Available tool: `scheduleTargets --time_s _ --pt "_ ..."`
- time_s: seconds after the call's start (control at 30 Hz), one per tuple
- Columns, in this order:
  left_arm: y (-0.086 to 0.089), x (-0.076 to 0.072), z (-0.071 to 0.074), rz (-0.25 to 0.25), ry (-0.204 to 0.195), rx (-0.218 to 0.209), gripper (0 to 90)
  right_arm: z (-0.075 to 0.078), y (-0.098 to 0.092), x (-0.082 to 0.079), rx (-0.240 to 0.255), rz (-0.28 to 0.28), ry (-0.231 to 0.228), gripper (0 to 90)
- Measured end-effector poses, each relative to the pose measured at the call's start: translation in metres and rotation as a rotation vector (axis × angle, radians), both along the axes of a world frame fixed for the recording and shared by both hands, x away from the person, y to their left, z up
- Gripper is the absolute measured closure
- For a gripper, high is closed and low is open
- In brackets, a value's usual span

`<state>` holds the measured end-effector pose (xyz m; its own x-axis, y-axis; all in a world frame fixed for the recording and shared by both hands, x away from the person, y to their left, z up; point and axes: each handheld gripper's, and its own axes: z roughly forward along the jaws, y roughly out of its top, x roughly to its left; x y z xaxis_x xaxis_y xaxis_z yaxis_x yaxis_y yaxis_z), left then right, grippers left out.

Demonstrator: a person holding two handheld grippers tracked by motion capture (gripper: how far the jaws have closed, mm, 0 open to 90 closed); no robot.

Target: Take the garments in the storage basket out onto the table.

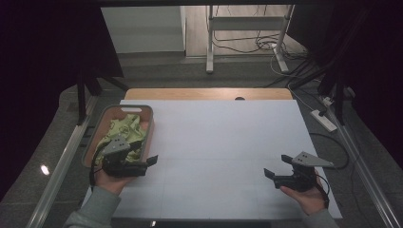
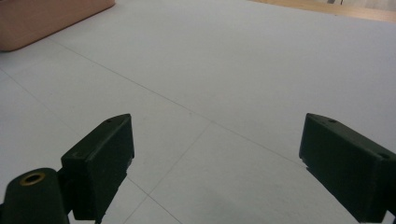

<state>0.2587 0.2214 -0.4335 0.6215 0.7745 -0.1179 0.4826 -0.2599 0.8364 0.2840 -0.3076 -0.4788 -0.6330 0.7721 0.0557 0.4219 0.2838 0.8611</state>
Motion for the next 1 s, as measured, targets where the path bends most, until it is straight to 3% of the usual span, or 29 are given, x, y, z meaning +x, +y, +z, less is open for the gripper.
scheduleTargets --time_s 0.33,0.5,0.83,1.0 --pt "-0.001 0.009 0.007 -0.002 0.003 0.001 16.7 0.0 -0.003 0.002 -0.001 -0.009 -0.002 11.0" --pt "0.005 0.013 0.014 -0.002 0.005 -0.022 16.8 -0.001 -0.002 0.003 -0.005 -0.007 -0.001 11.0" --pt "0.01 0.021 0.022 0.01 0.008 -0.008 16.9 -0.001 -0.002 0.003 -0.007 -0.005 0.001 11.0" --pt "0.017 0.031 0.022 0.025 0.032 -0.024 17.0 -0.003 -0.002 0.003 -0.01 -0.006 0.007 11.0"
